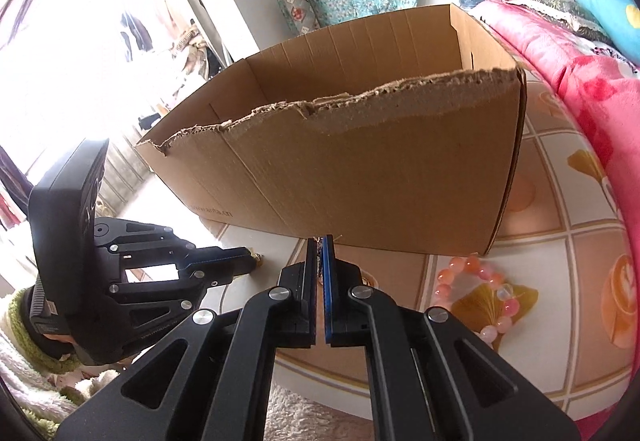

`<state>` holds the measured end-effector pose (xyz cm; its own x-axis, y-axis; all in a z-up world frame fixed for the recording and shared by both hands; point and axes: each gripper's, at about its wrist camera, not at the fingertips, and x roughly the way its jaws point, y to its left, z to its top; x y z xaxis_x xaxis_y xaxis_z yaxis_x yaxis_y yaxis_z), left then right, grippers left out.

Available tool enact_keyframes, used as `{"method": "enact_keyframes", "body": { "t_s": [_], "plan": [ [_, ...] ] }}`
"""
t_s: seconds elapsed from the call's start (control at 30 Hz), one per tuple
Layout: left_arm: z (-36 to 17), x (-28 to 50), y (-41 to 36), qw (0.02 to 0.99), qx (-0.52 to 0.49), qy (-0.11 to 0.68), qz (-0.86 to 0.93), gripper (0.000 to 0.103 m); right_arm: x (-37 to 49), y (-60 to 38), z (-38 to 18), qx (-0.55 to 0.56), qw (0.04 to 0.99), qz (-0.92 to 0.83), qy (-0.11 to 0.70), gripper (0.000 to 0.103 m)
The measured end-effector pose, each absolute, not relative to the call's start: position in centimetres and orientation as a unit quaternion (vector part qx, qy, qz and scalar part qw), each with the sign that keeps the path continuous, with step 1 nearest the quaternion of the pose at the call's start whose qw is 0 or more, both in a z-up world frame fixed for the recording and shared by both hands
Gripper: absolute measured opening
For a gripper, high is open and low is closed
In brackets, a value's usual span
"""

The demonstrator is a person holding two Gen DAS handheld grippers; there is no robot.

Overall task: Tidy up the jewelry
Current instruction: 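Close the right tool on the gold ring charm, then carry the silver charm in the left tool over the box while the right tool carries the gold ring charm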

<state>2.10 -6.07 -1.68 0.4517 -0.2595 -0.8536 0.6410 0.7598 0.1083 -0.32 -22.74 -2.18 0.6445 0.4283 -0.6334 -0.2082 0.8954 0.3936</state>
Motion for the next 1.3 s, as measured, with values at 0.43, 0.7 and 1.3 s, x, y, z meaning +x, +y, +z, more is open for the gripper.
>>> {"method": "enact_keyframes", "body": {
  "t_s": [0.43,0.7,1.3],
  "plan": [
    [-0.4,2.2,-5.9,0.83,0.213,0.444,-0.26,0.004,-0.5,-23.3,-2.5,0.181,0.895,0.202,0.354,0.003],
    [3.1,-0.8,-5.5,0.853,0.196,0.392,-0.284,0.004,-2.3,-22.8,-0.1,0.172,0.907,0.201,0.328,0.003],
    [10.4,3.3,-3.5,0.886,0.101,0.313,-0.327,0.004,2.0,-24.5,8.2,0.172,0.926,0.193,0.276,0.003]
  ]
}}
